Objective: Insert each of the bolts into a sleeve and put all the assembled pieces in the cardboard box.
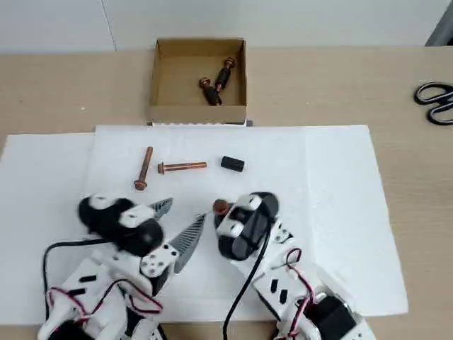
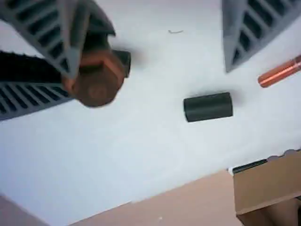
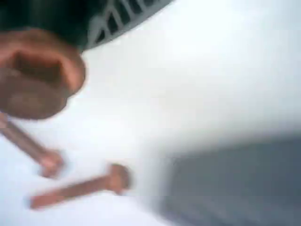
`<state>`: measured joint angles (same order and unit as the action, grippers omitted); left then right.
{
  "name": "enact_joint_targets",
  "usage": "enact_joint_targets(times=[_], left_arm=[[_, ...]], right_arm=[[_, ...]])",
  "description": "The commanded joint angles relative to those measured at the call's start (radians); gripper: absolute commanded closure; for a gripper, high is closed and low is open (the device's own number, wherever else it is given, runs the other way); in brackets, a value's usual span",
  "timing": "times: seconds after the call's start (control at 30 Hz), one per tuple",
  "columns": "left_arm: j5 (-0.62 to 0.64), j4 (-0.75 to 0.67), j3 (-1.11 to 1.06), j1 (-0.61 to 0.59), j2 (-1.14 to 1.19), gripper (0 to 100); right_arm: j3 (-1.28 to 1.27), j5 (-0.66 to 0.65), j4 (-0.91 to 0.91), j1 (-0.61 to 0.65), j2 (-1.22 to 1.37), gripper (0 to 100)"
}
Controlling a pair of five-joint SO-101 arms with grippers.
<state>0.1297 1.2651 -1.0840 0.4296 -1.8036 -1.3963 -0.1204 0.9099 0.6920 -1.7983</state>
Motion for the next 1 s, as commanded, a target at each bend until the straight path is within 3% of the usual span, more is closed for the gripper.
enact_joint_targets(times=[0.0, 0.07, 0.23, 0.37, 0.47, 0.7, 0.97], left_arm=[[0.072, 0.017, 0.068, -0.003, -0.005, 89], [0.097, 0.009, 0.076, -0.003, -0.005, 99], [0.15, -0.032, 0.008, -0.083, -0.006, 99], [0.153, -0.18, -0.154, -0.262, -0.005, 99], [0.153, -0.304, -0.328, -0.325, -0.005, 99], [0.095, -0.499, -0.598, -0.331, -0.009, 99], [0.029, -0.468, -0.599, -0.33, -0.003, 99]], right_arm=[[0.014, -0.005, -0.028, -0.062, -0.002, 99.5], [0.014, -0.003, -0.027, -0.081, -0.002, 99.5], [0.02, 0.054, -0.041, -0.148, -0.002, 99.5], [0.015, 0.058, -0.11, -0.246, 0.007, 99.5], [0.028, 0.06, -0.13, -0.283, 0.084, 99.6], [0.311, 0.061, -0.223, -0.283, 0.555, 99.6], [0.873, 0.061, -0.234, -0.3, 1.171, 99.6]])
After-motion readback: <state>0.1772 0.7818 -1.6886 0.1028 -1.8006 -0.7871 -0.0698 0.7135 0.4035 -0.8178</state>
